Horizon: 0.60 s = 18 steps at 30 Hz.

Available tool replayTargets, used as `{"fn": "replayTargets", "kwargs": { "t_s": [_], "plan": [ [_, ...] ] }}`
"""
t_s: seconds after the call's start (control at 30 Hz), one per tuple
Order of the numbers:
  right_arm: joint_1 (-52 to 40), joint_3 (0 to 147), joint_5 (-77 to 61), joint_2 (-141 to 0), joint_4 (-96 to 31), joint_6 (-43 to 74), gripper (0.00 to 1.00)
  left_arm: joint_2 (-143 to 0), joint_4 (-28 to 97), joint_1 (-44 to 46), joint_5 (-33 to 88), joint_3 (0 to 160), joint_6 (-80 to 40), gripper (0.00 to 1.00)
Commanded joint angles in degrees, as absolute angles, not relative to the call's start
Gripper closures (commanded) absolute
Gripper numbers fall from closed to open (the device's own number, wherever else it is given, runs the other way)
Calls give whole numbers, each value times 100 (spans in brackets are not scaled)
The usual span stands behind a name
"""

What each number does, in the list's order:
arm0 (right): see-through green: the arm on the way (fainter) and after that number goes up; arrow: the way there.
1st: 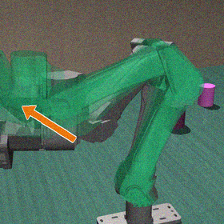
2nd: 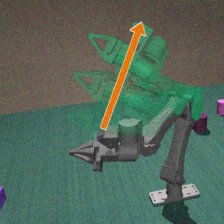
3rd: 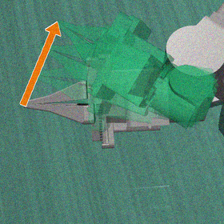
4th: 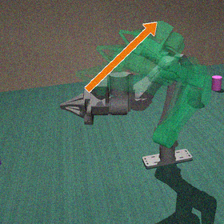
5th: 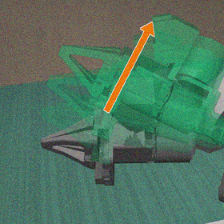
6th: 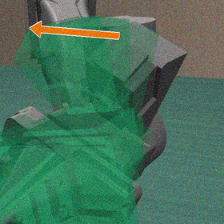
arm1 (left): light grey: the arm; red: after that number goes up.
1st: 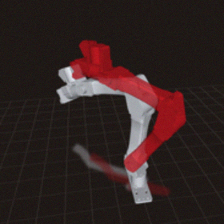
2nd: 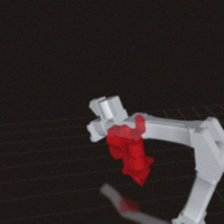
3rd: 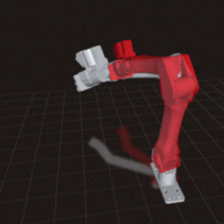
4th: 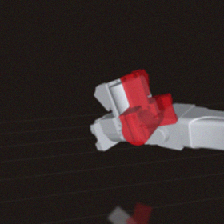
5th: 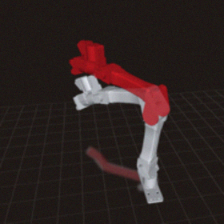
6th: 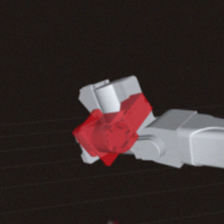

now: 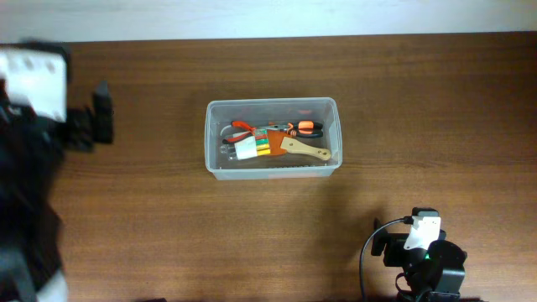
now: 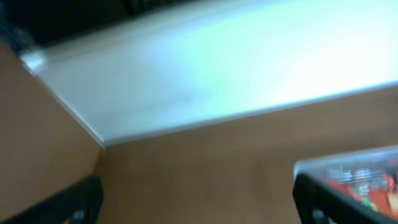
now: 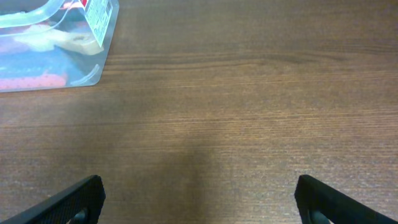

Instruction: Pack container

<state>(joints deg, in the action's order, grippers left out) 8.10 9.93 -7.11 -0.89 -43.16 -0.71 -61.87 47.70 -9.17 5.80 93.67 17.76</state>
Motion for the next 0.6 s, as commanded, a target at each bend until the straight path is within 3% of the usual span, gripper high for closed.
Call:
{"fn": "replayTargets", "kwargs": {
  "t_s": [0.0, 0.27, 0.57],
  "plan": [
    [788, 952, -687, -21, -4322, -108, 2, -5260, 4021, -650, 663, 7669, 1756, 1],
    [788, 952, -687, -21, -4322, -108, 2, -2862, 2292, -416, 683, 3765, 1756, 1],
    [788, 952, -687, -21, -4322, -108, 2, -956, 1610, -416, 683, 1393, 1584, 1]
  ]
}}
